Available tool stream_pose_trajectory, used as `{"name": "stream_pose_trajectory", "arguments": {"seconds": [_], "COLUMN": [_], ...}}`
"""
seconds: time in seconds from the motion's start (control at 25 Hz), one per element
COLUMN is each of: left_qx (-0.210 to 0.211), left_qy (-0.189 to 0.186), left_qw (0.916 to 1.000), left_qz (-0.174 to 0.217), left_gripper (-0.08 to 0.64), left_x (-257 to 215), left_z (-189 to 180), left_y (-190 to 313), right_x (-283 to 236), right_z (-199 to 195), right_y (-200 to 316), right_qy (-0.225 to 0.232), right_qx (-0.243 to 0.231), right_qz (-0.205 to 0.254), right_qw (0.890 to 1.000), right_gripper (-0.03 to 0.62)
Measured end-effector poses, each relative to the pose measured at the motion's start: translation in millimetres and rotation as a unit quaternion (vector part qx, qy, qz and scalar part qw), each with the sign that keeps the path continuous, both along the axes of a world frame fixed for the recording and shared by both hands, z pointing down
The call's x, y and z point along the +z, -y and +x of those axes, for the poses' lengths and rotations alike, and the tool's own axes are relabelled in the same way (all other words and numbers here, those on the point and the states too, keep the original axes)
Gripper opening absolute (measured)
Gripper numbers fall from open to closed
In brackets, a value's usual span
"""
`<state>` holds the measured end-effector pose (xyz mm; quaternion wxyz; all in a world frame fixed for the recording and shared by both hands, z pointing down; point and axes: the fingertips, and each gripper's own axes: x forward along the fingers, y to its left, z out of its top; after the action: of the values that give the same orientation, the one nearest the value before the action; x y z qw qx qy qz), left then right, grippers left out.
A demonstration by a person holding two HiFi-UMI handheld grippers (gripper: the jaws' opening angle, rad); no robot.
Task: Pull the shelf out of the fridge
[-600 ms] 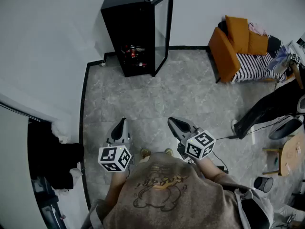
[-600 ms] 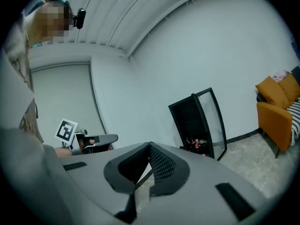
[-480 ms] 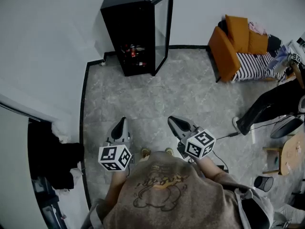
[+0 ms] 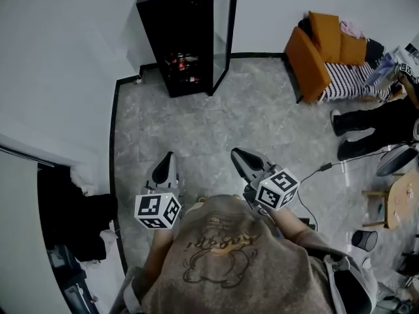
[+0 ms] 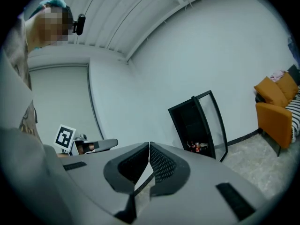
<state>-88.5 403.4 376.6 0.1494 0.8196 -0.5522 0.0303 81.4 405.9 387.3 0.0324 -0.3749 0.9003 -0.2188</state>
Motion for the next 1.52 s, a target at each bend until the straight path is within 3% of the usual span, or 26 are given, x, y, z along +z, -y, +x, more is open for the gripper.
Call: {"name": "stream_pose_trajectory", "arguments": {"seconds": [0.64, 1.52], "left_qx": [0.034, 0.037], "left_qy": [-0.009, -0.047], "left_qw": [0.9992, 0.9978], "left_qz": [-0.019, -0.029], "left_gripper": [0.006, 0.006], "left_x": [24, 37], "left_z": [-32, -25], "left_y": [33, 142], "right_x": [12, 31], "right_z": [-37, -48], "right_y": [24, 132], "right_qy": [0.004, 0.008], "right_qx": [0.044, 0.043], "right_qz": [-0.005, -0.019], "right_qw": [0.999, 0.999], "right_gripper": [0.021, 0.021]}}
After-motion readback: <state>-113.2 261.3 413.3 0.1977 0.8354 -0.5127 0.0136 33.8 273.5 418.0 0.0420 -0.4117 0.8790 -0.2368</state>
